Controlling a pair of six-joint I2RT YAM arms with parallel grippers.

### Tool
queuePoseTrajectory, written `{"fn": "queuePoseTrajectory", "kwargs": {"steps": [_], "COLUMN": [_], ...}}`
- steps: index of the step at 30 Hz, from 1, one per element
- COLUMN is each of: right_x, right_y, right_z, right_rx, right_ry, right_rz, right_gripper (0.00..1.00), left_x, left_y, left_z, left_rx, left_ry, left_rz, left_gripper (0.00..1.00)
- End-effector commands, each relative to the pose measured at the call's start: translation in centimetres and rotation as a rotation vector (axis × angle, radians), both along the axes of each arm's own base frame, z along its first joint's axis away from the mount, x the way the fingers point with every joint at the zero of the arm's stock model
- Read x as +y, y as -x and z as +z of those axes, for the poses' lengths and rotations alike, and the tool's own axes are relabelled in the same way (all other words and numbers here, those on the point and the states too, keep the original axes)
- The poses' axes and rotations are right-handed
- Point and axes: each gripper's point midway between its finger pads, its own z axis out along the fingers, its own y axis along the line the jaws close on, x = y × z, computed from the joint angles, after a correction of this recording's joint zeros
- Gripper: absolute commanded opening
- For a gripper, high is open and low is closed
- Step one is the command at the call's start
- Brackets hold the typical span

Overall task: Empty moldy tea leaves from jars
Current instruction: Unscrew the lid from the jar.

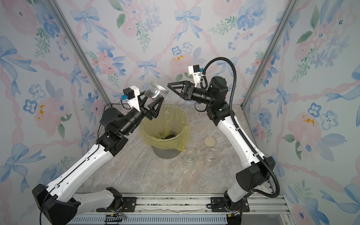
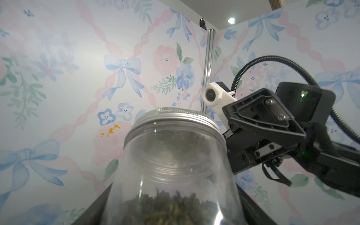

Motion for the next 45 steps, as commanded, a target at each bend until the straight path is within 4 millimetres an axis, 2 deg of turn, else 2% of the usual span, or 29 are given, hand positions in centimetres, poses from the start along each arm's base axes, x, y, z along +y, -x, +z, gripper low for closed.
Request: {"fn": "queuePoseTrajectory", "kwargs": {"steps": [1, 4, 7, 13, 20, 29, 38, 45], "right_x": [0.2, 0.5, 0.7, 0.9, 0.5, 0.1, -0.9, -0.2], "right_y": [-0.4, -0.7, -0.5, -0.4, -0.6, 0.4, 0.8, 1.0], "right_z": [-1.3, -1.7, -1.7, -2.0, -2.3, -1.1, 0.5, -0.3], "right_rx": [0.069, 0.101, 0.122, 0.167, 0.209, 0.198, 0.197, 0.218], "right_ry": [0.041, 0.056, 0.054, 0.035, -0.017, -0.078, -0.173, -0.164], "right_rz": [-0.030, -0.060, -0.060, -0.066, -0.095, -0.070, -0.054, -0.037], "right_gripper": [0.96, 0.97, 0.96, 0.97, 0.97, 0.97, 0.97, 0.96], "left_x": [-0.9, -2.1, -2.4, -2.7, -2.0, -1.3, -1.7, -2.1], "left_y": [1.6, 2.8, 3.0, 1.9, 0.6, 0.6, 0.6, 0.7], "left_z": [-0.4, -0.7, -0.8, -2.3, -2.3, -1.2, -1.8, -1.0], "left_rx": [-0.296, -0.450, -0.540, -0.660, -0.706, -0.714, -0.697, -0.702], "left_ry": [-0.324, -0.502, -0.623, -0.873, -1.002, -0.967, -0.950, -0.917], "left_rz": [0.111, 0.184, 0.257, 0.404, 0.544, 0.613, 0.596, 0.591], "left_gripper": [0.47, 0.48, 0.47, 0.47, 0.45, 0.43, 0.43, 0.43]}}
